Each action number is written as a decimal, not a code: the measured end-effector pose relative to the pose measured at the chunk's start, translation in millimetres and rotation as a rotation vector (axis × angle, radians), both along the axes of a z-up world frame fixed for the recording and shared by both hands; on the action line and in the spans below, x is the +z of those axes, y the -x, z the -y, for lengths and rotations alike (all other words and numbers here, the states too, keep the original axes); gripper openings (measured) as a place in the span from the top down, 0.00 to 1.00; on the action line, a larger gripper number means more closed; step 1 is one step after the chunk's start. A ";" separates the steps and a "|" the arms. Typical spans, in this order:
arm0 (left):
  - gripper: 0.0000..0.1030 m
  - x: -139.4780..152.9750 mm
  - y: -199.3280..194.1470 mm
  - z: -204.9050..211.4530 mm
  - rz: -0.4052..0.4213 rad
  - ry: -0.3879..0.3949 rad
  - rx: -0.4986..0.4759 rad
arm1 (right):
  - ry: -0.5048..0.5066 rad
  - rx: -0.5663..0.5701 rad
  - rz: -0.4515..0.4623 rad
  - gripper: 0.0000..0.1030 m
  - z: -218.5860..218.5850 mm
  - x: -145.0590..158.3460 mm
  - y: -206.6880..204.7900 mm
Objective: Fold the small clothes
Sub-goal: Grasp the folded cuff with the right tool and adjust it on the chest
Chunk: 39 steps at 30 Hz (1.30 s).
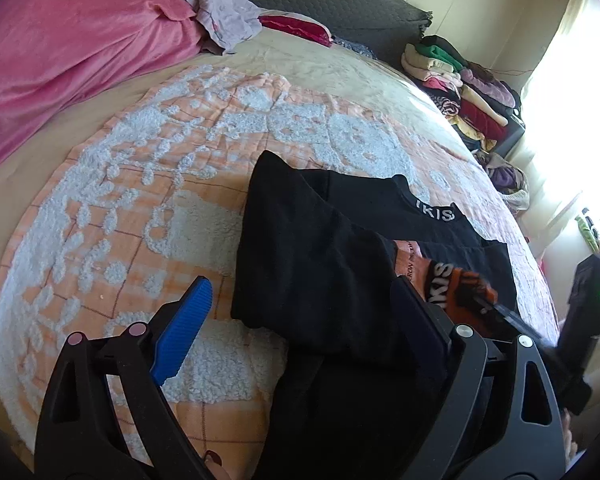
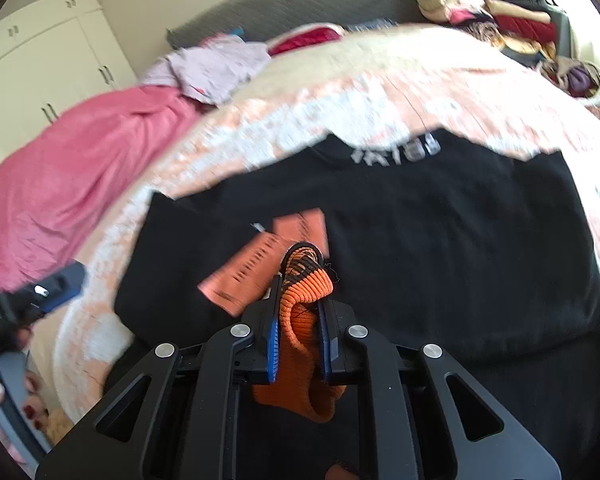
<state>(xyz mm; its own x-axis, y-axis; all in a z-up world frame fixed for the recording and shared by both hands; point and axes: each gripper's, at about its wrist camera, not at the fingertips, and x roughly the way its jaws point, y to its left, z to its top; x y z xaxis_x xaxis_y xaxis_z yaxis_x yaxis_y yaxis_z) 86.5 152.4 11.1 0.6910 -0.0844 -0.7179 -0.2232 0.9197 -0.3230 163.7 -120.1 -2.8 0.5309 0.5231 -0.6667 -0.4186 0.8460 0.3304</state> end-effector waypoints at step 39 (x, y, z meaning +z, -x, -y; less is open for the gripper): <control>0.19 7.2 -26.8 51.8 0.003 -0.050 -0.109 | 0.077 -0.325 0.103 0.69 142.7 29.9 -11.1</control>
